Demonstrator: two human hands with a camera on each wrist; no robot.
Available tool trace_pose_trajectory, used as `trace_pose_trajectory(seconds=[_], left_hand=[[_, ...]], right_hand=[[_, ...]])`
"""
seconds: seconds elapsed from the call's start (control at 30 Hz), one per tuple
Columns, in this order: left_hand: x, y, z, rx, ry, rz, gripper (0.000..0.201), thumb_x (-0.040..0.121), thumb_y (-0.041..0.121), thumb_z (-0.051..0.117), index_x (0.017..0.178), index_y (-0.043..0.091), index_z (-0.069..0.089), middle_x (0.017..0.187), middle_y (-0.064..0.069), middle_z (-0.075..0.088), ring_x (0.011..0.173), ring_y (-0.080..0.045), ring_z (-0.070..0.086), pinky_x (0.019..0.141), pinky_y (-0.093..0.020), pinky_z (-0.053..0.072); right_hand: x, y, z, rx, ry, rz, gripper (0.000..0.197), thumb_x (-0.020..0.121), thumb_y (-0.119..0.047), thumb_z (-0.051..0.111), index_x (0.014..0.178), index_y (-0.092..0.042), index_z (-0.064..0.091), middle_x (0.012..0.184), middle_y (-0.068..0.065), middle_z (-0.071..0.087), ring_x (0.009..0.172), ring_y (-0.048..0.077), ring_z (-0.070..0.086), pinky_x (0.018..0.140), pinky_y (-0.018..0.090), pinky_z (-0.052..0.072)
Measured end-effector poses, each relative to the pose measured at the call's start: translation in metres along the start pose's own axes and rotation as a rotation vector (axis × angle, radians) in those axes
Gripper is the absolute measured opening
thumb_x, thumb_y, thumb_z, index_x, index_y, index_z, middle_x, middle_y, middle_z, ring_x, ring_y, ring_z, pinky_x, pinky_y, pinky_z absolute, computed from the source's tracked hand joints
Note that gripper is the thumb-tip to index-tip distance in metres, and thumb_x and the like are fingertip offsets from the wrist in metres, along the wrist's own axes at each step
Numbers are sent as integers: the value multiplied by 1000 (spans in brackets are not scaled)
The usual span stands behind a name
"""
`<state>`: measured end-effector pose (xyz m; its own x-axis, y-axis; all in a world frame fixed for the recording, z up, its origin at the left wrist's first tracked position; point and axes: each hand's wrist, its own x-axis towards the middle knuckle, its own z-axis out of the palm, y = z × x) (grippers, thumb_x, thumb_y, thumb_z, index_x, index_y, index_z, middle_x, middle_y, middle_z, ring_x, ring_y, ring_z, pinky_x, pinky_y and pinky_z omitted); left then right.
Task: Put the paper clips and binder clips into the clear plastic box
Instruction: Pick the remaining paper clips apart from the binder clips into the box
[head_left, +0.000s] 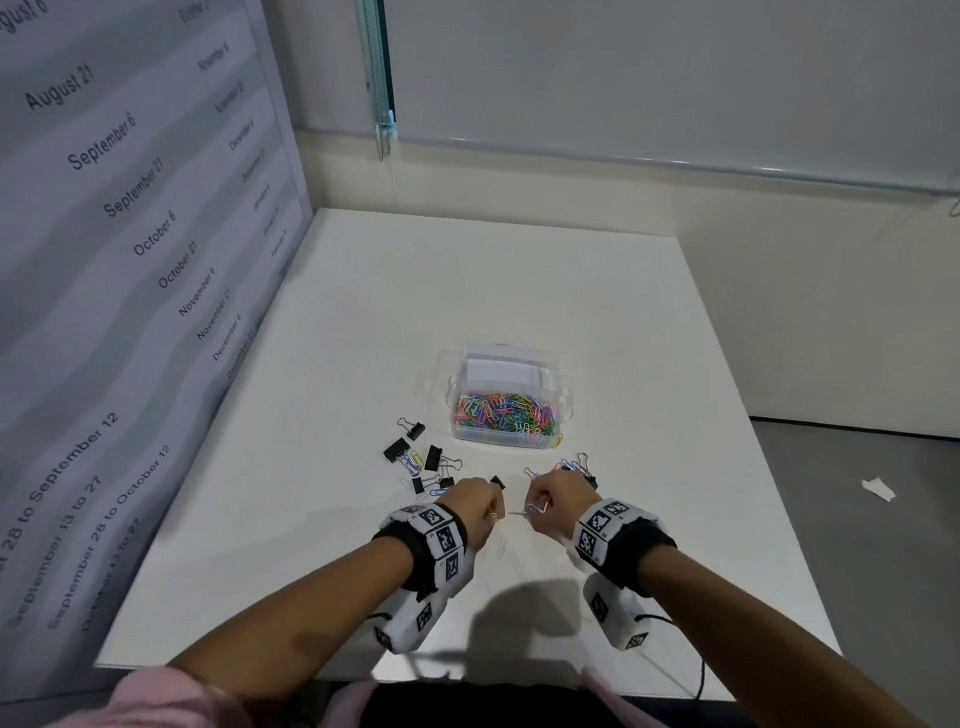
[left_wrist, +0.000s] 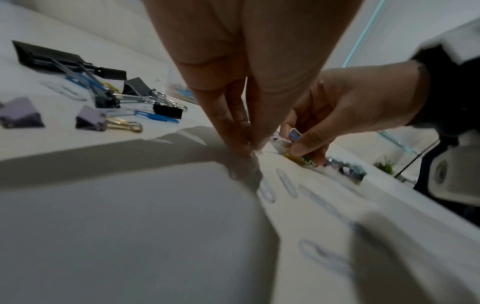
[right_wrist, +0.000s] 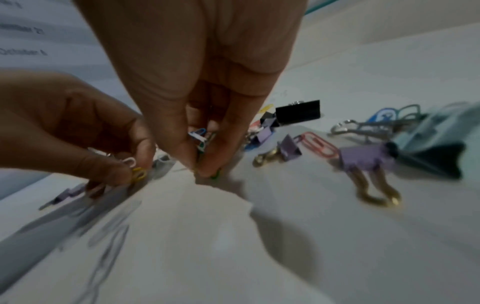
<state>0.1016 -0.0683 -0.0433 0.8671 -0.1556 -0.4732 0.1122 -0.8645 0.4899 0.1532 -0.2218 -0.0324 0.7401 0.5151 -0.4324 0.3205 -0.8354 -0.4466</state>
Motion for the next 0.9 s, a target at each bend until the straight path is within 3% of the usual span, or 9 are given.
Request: trace_pose_trajectory(seconds=[0.13, 0.2, 0.3, 0.4, 0.5, 0.57, 0.73, 0.83, 0.9], left_hand=[[0, 1, -24, -162, 77, 2, 15, 86, 2, 54, 94, 7, 66, 104, -10, 69, 88, -22, 64, 70, -20, 46], [4, 4, -42, -236, 151, -5, 14, 89, 4, 53, 93, 6, 66, 99, -8, 68, 77, -14, 58, 62, -15, 43], [15, 11, -72, -234, 264, 27, 16, 89, 2, 53, 96, 5, 67, 102, -9, 68, 79, -13, 53, 72, -21, 42], [27, 18, -97, -296, 341, 31, 17, 87, 1, 54, 92, 5, 69, 95, -7, 67, 79, -15, 54, 73, -22, 44], [41, 24, -113, -299, 404, 35, 15, 87, 0, 56, 91, 8, 68, 90, -4, 60, 78, -17, 54, 75, -26, 47], [47, 26, -117, -299, 432, 17, 21, 88, -3, 51, 94, 7, 68, 101, -10, 61, 84, -22, 58, 76, -26, 45], [54, 22, -108, -274, 320, -53, 43, 85, -16, 36, 108, 7, 65, 125, -14, 58, 114, -29, 56, 78, -28, 44], [48, 15, -94, -232, 294, -19, 46, 81, -18, 34, 105, 5, 66, 123, -15, 59, 114, -28, 56, 86, -26, 43], [38, 11, -80, -202, 264, 44, 42, 82, -14, 35, 99, 4, 68, 115, -14, 61, 108, -27, 58, 85, -19, 38]], right_hand=[[12, -10, -28, 81, 111, 11, 11, 78, -12, 63, 87, -9, 70, 90, 5, 70, 79, 16, 60, 74, 27, 50], [23, -15, -46, 117, 172, 2, 9, 80, -11, 65, 86, -8, 70, 89, 8, 71, 74, 15, 62, 74, 26, 54], [38, -22, -70, 159, 285, 13, 7, 78, -10, 66, 83, -6, 70, 86, 11, 72, 74, 19, 66, 74, 30, 55], [48, -24, -79, 208, 359, 31, 11, 78, -10, 66, 87, -7, 70, 92, 10, 72, 82, 23, 66, 78, 31, 53], [47, -22, -74, 265, 341, 60, 23, 81, -13, 65, 104, -11, 65, 106, 6, 64, 89, 27, 66, 82, 40, 55], [40, -18, -64, 212, 292, 56, 26, 82, -14, 65, 109, -13, 61, 108, 5, 60, 90, 24, 63, 80, 35, 55], [14, -4, -29, 125, 138, 61, 19, 83, -4, 51, 89, -14, 66, 86, 0, 63, 72, 17, 58, 70, 25, 49], [9, 4, -14, 58, 83, 53, 26, 82, -4, 47, 96, -10, 69, 99, 6, 69, 85, 22, 60, 83, 23, 45], [13, 6, -11, 52, 81, 90, 30, 84, -11, 45, 102, -11, 68, 111, 8, 67, 99, 27, 59, 88, 25, 42]])
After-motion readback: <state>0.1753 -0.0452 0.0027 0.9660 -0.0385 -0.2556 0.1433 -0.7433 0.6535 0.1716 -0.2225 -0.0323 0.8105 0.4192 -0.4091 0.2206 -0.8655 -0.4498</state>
